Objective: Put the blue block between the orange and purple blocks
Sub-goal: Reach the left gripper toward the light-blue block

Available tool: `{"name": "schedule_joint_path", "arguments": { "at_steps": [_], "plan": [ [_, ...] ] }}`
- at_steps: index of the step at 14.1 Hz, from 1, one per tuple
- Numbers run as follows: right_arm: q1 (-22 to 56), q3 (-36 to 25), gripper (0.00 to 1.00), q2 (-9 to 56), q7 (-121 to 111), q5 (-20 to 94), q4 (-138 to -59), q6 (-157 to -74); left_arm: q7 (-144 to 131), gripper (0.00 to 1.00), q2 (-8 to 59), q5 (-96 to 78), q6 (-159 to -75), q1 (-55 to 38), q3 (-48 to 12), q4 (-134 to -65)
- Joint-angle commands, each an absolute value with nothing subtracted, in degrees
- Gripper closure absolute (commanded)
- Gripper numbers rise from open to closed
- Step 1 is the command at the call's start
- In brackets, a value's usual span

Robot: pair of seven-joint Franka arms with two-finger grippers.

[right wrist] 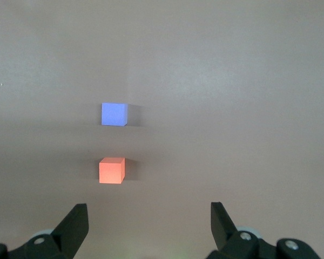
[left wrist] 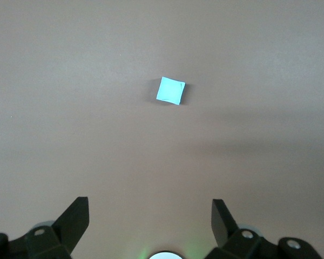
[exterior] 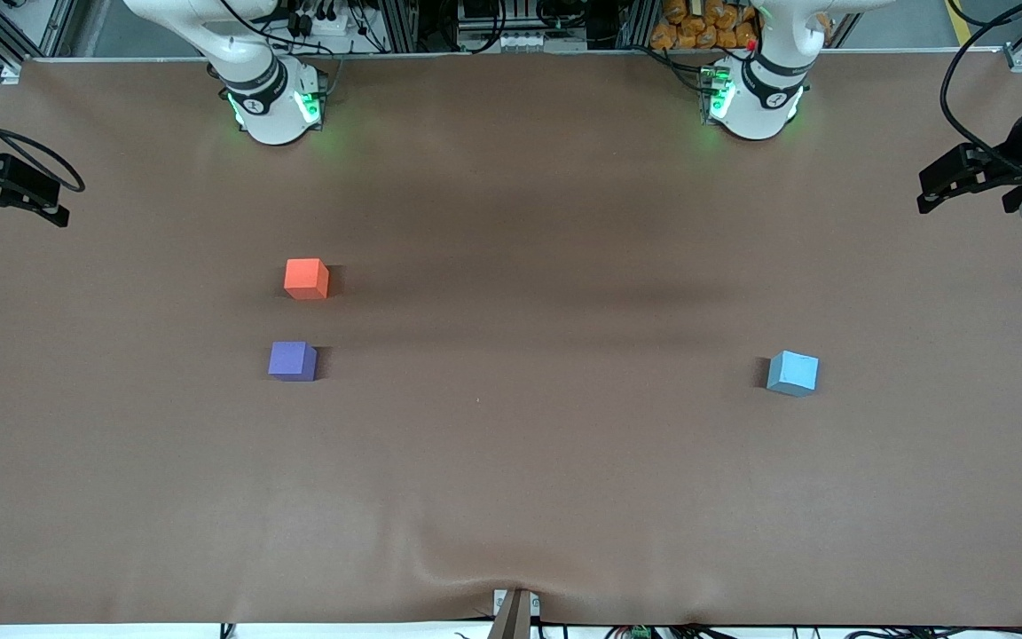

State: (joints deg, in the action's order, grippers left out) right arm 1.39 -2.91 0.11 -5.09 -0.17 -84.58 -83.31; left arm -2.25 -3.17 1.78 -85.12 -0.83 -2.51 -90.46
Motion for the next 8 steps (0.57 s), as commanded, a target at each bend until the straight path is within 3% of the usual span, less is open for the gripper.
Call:
{"name": "schedule_joint_path", "arguments": {
  "at_steps": [1,4,8],
  "plan": [
    [0.00,-2.02,0.00,-0.44,-4.48,0.79,-84.90,-83.14,-2.55,0.00,-2.37,0.79,-83.76,-0.61,-2.81,-88.77],
    [0.00,-2.02,0.00,-0.35,-4.92,0.79,-84.90,-83.14,-2.99,0.00,-0.71,1.58,-83.76,-1.23,-2.99,-88.68],
    [-0.18,-2.11,0.00,-0.26,-4.92,0.79,-84.90,-82.88,-3.16,0.00,7.62,1.14,-85.16,-1.41,-3.16,-88.59]
  ]
}}
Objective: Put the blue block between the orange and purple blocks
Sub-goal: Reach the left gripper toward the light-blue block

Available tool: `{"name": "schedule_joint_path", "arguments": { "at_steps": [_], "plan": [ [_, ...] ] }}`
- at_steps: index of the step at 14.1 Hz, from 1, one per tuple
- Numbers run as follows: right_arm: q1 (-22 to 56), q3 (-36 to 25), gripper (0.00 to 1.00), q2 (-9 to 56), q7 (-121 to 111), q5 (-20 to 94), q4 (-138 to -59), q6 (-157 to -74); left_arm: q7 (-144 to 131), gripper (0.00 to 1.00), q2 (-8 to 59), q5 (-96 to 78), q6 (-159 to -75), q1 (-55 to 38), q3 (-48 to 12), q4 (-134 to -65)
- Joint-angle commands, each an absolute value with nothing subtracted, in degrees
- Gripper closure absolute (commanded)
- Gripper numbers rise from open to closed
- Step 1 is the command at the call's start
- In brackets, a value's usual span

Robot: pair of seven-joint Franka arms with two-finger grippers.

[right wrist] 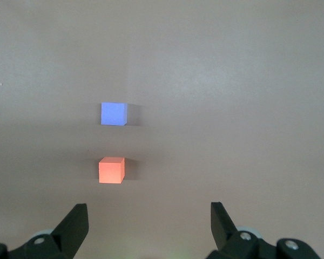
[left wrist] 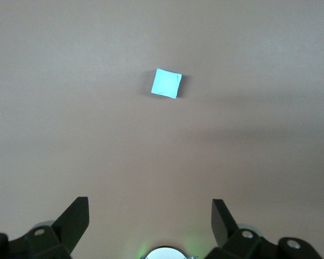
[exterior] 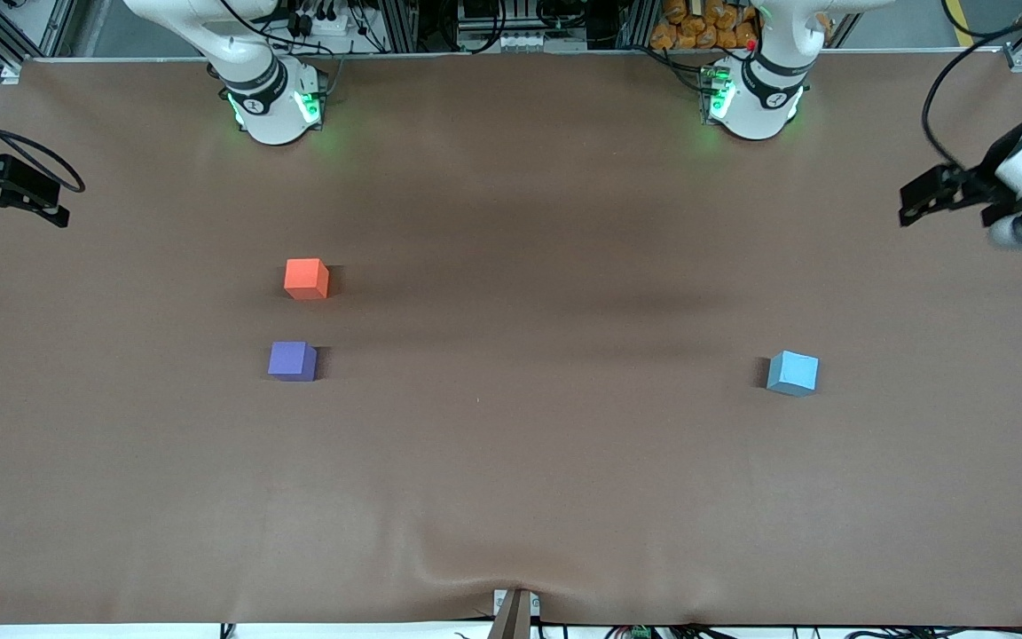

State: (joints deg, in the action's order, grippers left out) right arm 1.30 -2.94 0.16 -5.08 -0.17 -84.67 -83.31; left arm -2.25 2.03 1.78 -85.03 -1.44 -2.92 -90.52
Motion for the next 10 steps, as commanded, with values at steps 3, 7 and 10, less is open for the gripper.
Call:
{"name": "schedule_joint_path", "arguments": {
  "at_steps": [3,7,10],
  "plan": [
    [-0.09,-2.02,0.00,-0.26,-5.01,0.79,-84.99,-82.79,-2.12,0.00,14.74,0.97,-93.23,-1.32,-3.43,-89.03],
    [-0.18,-2.11,0.00,-0.26,-5.01,0.79,-85.17,-82.71,-0.54,0.00,22.92,1.23,-102.19,-0.97,-3.60,-89.47],
    [-0.18,-2.11,0.00,-0.26,-5.01,0.79,-85.25,-82.62,5.35,0.00,28.37,1.76,-108.44,-1.23,-3.60,-90.26]
  ]
}}
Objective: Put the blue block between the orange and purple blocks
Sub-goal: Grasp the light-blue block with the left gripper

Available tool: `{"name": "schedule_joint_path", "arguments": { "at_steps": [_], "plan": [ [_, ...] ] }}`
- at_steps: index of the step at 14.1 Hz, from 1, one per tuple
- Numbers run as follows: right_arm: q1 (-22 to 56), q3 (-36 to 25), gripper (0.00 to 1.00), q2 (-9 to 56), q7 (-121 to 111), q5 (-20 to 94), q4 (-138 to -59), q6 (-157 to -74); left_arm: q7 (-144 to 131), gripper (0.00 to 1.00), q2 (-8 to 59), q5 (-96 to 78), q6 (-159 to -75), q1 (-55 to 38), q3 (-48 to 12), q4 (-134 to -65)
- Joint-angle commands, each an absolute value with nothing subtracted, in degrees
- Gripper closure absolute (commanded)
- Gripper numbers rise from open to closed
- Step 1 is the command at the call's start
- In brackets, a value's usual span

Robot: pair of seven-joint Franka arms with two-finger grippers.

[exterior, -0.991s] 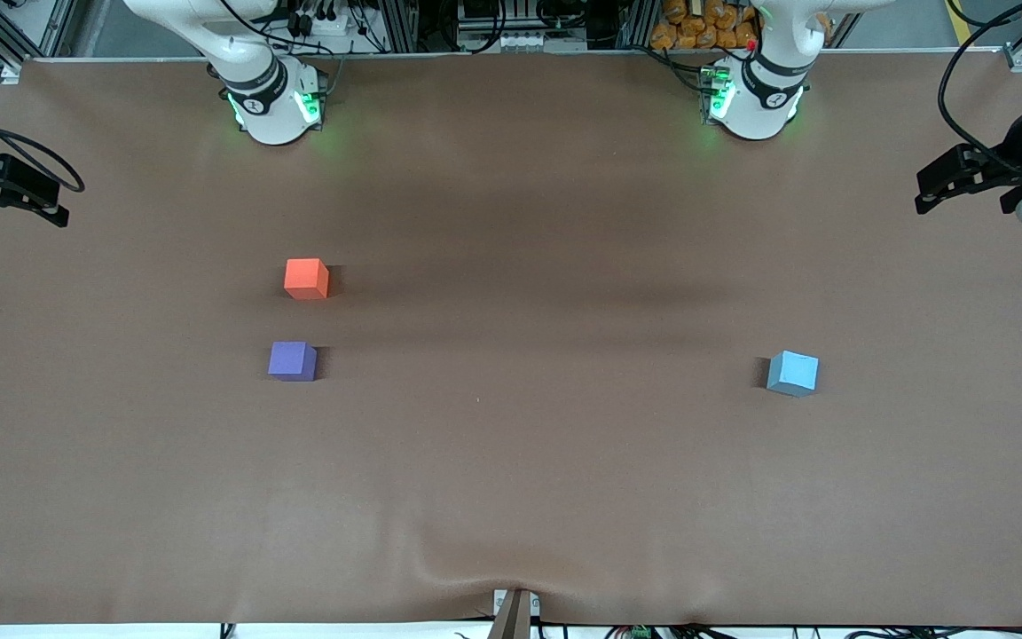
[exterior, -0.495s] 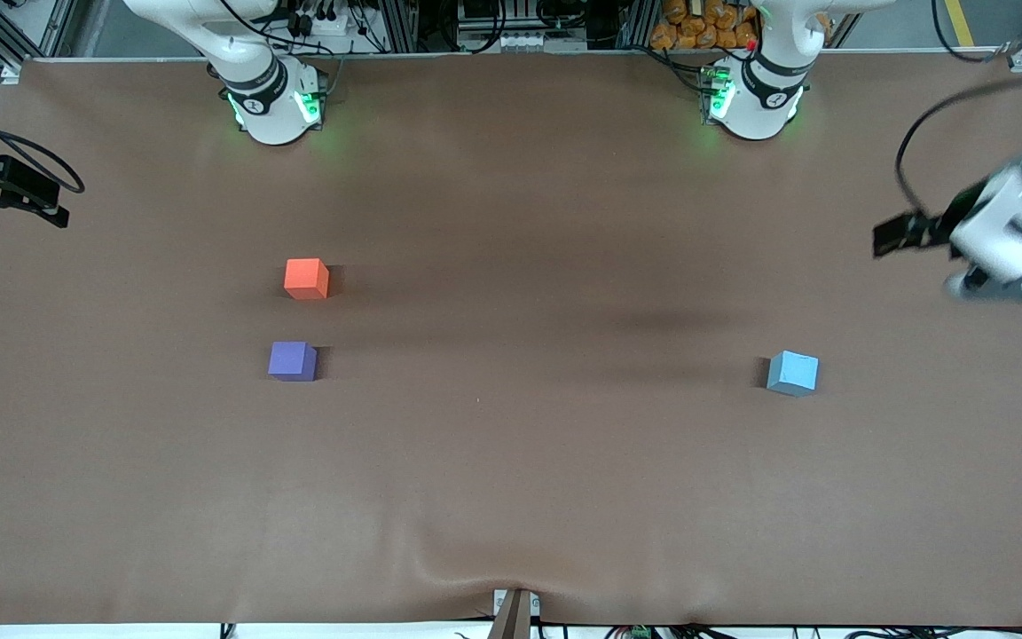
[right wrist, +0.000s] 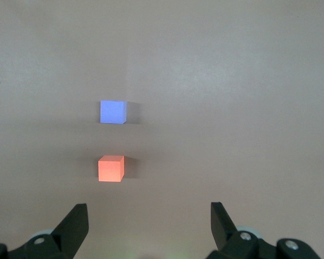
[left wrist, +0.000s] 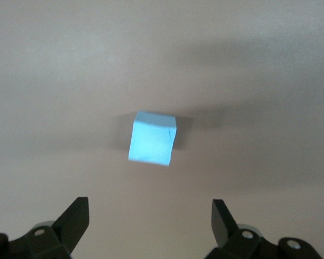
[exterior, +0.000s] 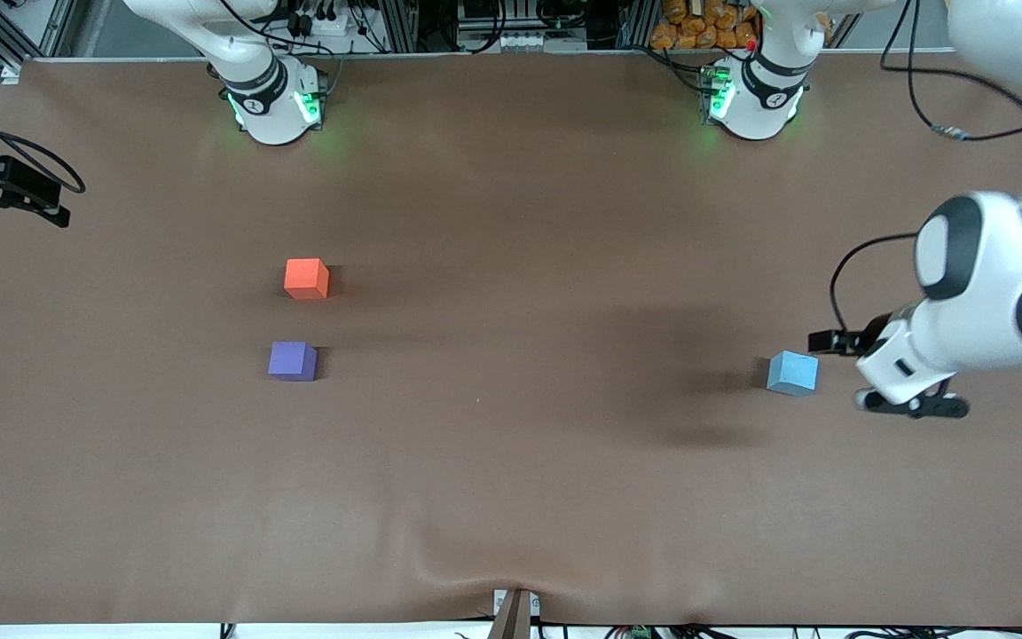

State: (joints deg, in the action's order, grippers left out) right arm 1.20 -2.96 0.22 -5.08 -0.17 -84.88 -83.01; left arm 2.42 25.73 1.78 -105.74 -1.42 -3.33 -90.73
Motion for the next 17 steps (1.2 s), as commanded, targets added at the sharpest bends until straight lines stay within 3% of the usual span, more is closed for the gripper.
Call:
{"name": "schedule_joint_path", "arguments": {
  "at_steps": [1,6,13,15,16,17],
  "plan": [
    [-0.18,-2.11,0.00,-0.26,-5.01,0.79,-85.34,-82.70,6.14,0.00,29.61,1.84,-109.94,-1.32,-3.60,-90.96],
    [-0.09,-2.11,0.00,-0.26,-5.01,0.79,-85.43,-82.79,6.24,0.00,31.46,6.41,-119.86,-1.32,-3.52,-99.65],
    [-0.17,-2.11,0.00,-0.26,-5.01,0.79,-85.43,-82.62,6.24,0.00,35.85,6.50,-122.78,-1.05,-3.52,-100.90],
    [-0.35,-2.11,0.00,-0.26,-5.01,0.79,-85.43,-82.62,6.24,0.58,35.86,6.59,-123.05,-1.32,-3.52,-100.46],
    [-0.26,-2.11,0.00,-0.26,-5.01,0.79,-85.43,-82.62,6.24,0.72,35.86,6.85,-123.48,-1.32,-3.60,-100.20],
    [-0.35,-2.11,0.00,-0.26,-4.92,0.79,-85.43,-82.70,6.24,0.77,35.69,6.86,-123.66,-1.49,-3.52,-99.93]
  ]
}}
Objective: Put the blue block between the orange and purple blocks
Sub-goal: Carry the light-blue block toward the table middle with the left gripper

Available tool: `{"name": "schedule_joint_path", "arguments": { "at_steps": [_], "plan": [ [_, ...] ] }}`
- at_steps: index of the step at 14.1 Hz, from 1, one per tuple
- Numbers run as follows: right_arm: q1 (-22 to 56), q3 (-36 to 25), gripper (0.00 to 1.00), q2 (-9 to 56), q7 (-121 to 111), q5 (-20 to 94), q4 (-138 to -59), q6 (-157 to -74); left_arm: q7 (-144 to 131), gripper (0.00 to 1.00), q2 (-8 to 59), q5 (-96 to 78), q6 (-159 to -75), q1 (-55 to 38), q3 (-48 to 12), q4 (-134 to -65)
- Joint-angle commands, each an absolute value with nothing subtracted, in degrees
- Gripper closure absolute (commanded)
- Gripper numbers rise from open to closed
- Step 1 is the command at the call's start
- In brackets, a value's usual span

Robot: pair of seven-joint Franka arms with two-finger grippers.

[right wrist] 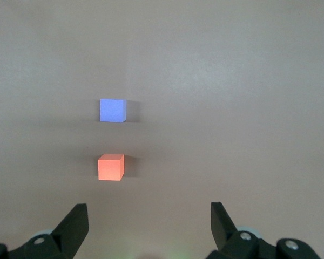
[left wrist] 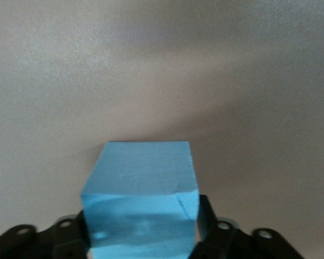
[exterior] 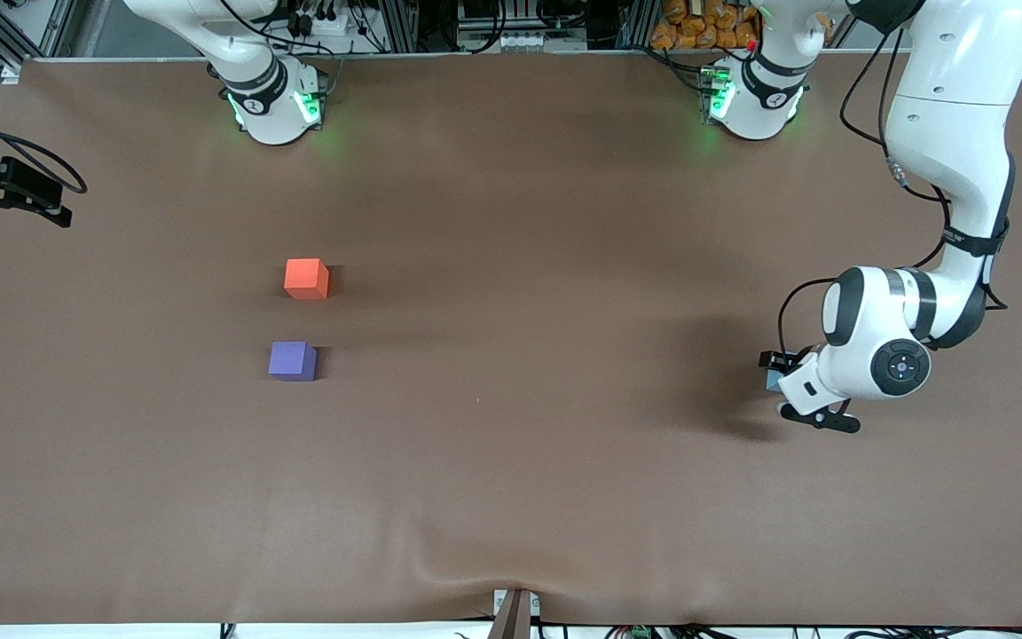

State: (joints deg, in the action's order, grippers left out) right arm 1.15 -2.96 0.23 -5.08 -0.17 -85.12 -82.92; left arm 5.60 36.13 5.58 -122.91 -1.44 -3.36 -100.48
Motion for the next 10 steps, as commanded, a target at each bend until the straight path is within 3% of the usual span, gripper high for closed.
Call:
{"name": "schedule_joint_path", "arguments": {
  "at_steps": [1,5,10],
  "plan": [
    [-0.44,-2.11,0.00,-0.26,-4.92,0.79,-85.43,-82.79,6.24,0.77,35.34,6.86,-123.58,-1.58,-3.60,-99.67],
    [-0.53,-2.11,0.00,-0.18,-4.92,0.79,-85.43,-82.79,0.12,0.77,32.53,5.71,-123.31,-3.69,-5.53,-98.70],
    [-1.14,-2.11,0.00,-0.18,-5.10,2.37,-85.43,-82.79,-16.05,0.76,31.03,5.71,-122.43,-7.55,-15.45,-97.74]
  ]
}}
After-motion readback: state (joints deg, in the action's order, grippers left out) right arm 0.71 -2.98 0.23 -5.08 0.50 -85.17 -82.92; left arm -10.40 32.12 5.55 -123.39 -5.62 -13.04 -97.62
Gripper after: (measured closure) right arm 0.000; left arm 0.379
